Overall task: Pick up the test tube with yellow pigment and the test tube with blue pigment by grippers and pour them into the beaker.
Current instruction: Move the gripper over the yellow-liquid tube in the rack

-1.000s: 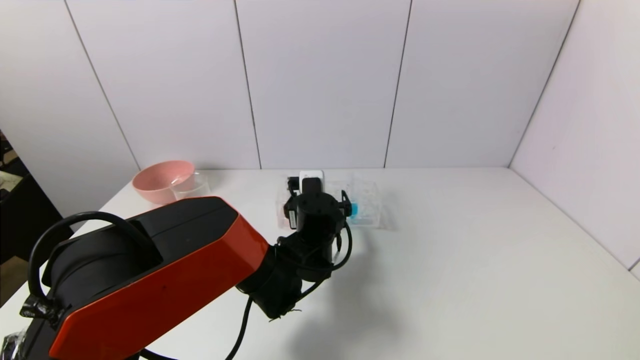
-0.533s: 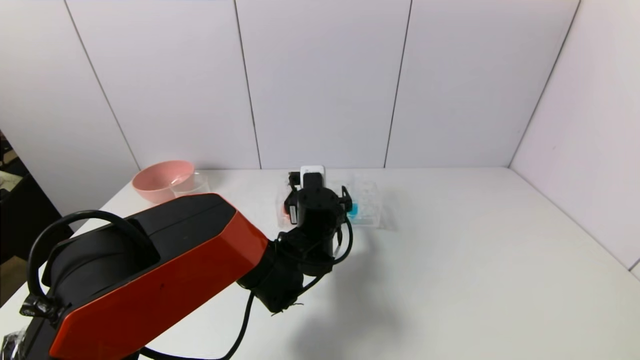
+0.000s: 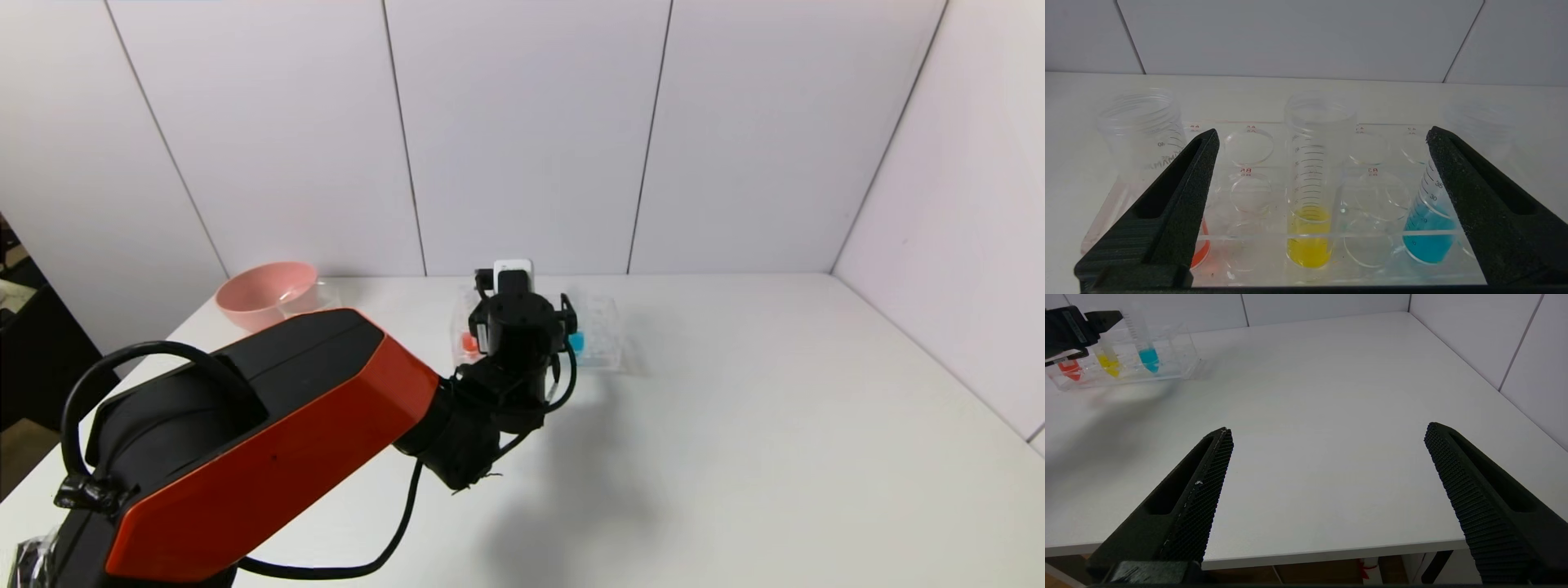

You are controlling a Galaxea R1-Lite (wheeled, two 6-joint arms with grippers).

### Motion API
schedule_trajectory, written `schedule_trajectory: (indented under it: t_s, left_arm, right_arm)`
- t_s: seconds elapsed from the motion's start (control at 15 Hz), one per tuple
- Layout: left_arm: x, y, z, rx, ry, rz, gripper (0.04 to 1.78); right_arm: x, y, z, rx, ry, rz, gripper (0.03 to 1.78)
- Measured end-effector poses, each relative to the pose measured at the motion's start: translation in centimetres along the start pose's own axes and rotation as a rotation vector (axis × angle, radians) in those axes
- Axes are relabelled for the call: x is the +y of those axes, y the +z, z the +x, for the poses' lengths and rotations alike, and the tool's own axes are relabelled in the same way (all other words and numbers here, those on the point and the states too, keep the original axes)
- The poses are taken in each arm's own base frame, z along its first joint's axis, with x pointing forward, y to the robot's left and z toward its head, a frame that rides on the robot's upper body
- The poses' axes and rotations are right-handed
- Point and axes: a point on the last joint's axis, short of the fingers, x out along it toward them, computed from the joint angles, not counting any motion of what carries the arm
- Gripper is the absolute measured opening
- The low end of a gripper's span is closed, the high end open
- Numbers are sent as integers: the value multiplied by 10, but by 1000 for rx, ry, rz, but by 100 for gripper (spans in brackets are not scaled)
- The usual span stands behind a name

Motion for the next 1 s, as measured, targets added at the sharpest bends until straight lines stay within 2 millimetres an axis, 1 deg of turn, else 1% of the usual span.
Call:
schedule_trajectory:
  t_s: [0.2, 0.4, 0.67, 1.0]
  left_arm:
    - [3, -2, 9, -8, 8, -4, 177]
    - [5, -9, 16, 2, 3, 2, 177]
    - [10, -17, 29, 10, 25, 9, 174]
    - [14, -22, 40, 16, 43, 17, 169]
  right_arm:
    - [0, 0, 0, 0, 0, -1, 171]
    - [0, 0, 0, 0, 0, 0, 171]
    - [0, 0, 0, 0, 0, -1, 171]
    - [0, 0, 0, 0, 0, 0, 171]
